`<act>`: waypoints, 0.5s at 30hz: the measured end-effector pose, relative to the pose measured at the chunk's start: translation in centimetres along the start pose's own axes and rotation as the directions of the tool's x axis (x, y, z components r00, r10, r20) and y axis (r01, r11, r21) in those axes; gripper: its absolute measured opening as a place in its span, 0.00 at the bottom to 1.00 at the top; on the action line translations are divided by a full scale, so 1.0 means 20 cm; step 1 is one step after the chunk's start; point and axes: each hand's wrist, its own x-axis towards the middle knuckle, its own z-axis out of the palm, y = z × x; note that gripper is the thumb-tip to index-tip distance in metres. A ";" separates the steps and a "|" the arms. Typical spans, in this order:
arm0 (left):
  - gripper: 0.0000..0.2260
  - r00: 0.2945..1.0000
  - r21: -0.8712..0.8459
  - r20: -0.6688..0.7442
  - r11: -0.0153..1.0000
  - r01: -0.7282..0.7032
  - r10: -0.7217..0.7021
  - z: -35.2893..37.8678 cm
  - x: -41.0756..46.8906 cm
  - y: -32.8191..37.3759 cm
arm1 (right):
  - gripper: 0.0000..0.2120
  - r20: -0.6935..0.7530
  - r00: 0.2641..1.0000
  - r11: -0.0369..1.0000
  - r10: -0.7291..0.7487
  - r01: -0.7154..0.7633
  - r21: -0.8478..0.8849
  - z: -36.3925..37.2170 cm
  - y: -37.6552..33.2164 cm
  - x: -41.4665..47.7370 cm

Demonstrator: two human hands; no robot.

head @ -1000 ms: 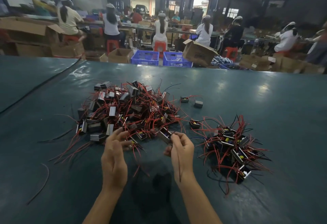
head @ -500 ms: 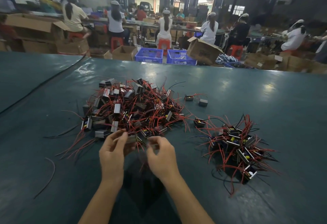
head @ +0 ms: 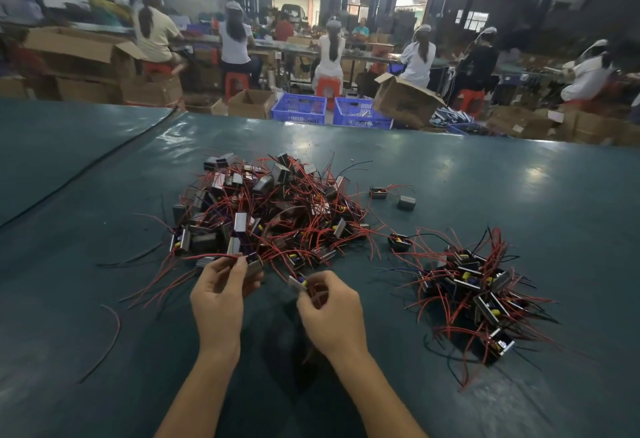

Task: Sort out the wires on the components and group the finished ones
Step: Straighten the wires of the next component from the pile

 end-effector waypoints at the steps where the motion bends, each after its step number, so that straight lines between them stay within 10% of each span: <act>1: 0.04 1.000 0.009 0.000 1.000 -0.003 0.003 0.00 0.00 0.00 | 0.04 -0.023 0.999 0.995 0.025 -0.023 0.101 -0.04 0.02 -0.02; 15: 0.11 0.970 0.479 0.237 0.863 -0.158 0.047 0.00 -0.09 -0.05 | 0.09 -0.488 0.872 0.975 0.048 0.064 0.211 -0.34 0.18 -0.10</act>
